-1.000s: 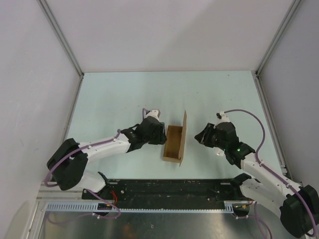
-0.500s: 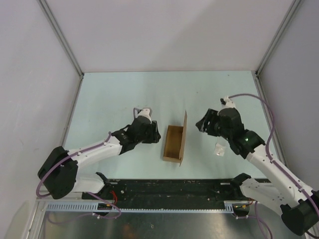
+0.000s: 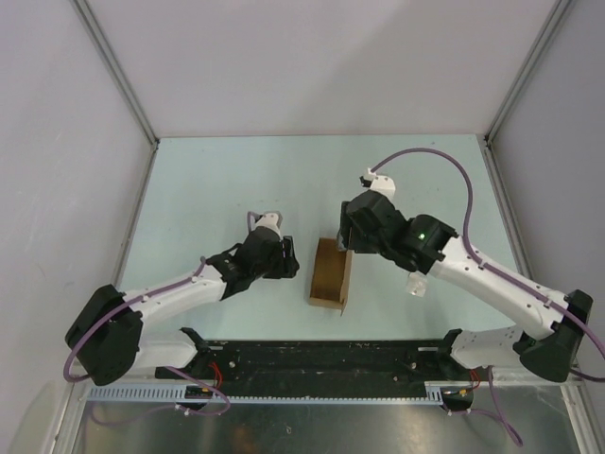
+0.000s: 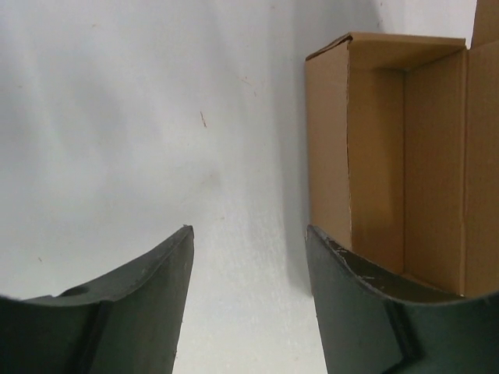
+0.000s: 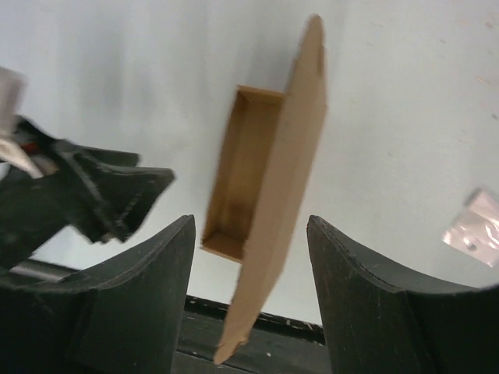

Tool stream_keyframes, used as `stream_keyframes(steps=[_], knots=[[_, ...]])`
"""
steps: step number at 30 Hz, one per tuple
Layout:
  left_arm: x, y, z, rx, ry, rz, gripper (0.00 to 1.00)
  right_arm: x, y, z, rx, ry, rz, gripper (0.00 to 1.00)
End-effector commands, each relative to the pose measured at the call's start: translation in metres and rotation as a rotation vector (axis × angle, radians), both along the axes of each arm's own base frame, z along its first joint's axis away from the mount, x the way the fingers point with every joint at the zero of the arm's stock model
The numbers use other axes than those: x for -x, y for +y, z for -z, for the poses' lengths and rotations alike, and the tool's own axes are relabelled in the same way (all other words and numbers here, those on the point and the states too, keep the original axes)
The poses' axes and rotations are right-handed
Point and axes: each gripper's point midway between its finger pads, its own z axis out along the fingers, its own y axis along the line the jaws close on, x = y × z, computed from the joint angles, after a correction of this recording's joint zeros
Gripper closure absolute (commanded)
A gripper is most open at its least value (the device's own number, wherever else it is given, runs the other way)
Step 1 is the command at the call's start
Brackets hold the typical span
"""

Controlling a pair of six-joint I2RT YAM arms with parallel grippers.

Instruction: Fold the paper box

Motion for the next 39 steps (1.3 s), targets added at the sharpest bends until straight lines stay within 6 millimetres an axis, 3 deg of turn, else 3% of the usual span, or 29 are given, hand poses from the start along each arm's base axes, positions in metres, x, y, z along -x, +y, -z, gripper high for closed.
stream_keyframes(steps=[1, 16, 24, 32, 34, 39], knots=[[-0.003, 0.005, -0.009, 0.013, -0.034, -0.016, 0.36, -0.001, -0.026, 0.011, 0.121, 0.017, 0.130, 0.35], [-0.003, 0.015, -0.005, 0.003, -0.038, -0.029, 0.34, -0.008, -0.001, 0.047, 0.194, 0.076, 0.070, 0.41], [-0.003, 0.020, -0.005, -0.004, -0.043, -0.032, 0.34, -0.008, 0.002, 0.060, 0.240, 0.098, 0.040, 0.57], [-0.005, 0.020, -0.006, -0.002, -0.046, -0.030, 0.34, -0.007, 0.006, 0.047, 0.235, 0.057, -0.028, 0.81], [-0.006, 0.020, -0.006, -0.002, -0.047, -0.033, 0.34, -0.006, 0.005, 0.046, 0.242, 0.058, -0.036, 0.81], [-0.005, 0.020, -0.005, -0.004, -0.042, -0.027, 0.34, -0.006, 0.006, 0.046, 0.270, 0.056, -0.073, 0.94]])
